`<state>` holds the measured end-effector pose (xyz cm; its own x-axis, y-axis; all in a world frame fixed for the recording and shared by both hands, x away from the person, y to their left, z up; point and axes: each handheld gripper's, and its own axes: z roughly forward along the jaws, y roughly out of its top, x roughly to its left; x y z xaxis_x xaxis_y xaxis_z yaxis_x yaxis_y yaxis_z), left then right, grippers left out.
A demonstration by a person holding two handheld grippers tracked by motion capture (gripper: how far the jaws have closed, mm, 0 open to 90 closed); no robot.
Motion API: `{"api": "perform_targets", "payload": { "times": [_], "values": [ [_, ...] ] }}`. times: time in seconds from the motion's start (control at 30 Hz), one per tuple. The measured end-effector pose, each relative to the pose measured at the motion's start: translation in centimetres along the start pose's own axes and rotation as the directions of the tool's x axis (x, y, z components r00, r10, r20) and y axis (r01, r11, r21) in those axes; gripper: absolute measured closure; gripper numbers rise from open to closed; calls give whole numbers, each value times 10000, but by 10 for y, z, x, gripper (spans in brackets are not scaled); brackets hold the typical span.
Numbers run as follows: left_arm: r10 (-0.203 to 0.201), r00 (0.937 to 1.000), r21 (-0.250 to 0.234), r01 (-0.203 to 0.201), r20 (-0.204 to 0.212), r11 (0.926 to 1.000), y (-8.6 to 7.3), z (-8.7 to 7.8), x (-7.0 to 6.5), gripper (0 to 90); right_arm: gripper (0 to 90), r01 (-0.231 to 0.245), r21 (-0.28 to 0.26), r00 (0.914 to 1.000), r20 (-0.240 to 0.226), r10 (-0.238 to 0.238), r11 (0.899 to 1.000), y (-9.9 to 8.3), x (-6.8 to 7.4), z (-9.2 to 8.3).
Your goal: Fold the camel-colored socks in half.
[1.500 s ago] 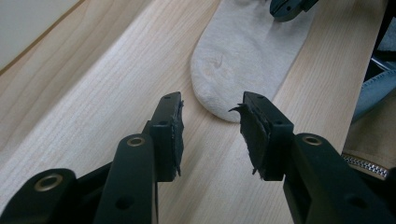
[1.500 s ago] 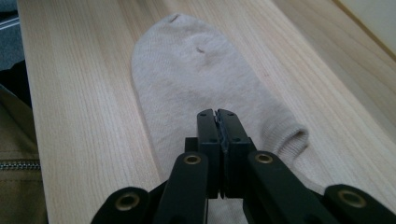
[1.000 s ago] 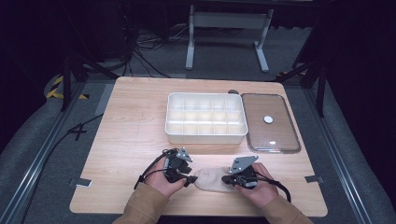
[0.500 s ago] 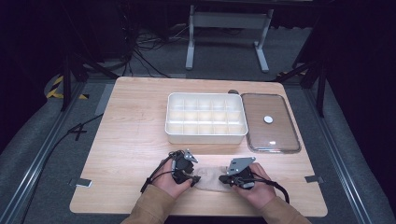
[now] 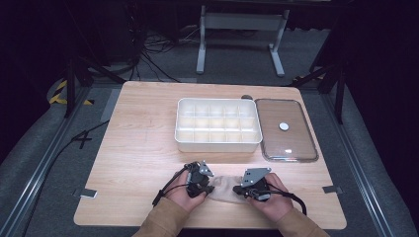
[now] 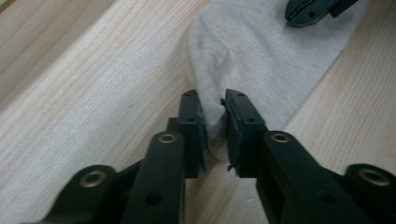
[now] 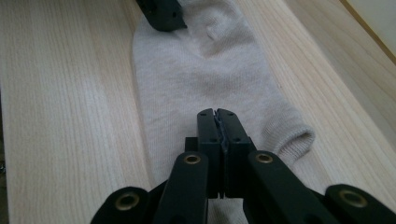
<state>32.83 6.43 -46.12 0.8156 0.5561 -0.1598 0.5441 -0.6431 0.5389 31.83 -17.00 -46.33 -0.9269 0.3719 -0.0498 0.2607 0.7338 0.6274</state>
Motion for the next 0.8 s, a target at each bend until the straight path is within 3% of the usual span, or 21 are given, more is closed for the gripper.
{"api": "perform_targets", "payload": {
  "times": [0.17,0.37,0.47,0.8],
  "values": [
    [-76,9999,-182,75,-66,9998,-2,0,0,850,884,-720,73,9952,663,713,9974,-8,-4,-17],
    [-472,9989,-64,472,57,9989,-2,-5,2,857,893,-1169,261,9919,528,1154,9928,-20,-12,-26],
    [-683,9976,-32,683,142,9977,0,-15,2,856,892,-1131,405,9926,499,1111,9928,-20,-12,-20],
    [-1048,9934,-4,1049,458,9945,8,-43,6,854,879,-491,154,9978,450,484,9987,-5,-7,-7]
  ]
}}
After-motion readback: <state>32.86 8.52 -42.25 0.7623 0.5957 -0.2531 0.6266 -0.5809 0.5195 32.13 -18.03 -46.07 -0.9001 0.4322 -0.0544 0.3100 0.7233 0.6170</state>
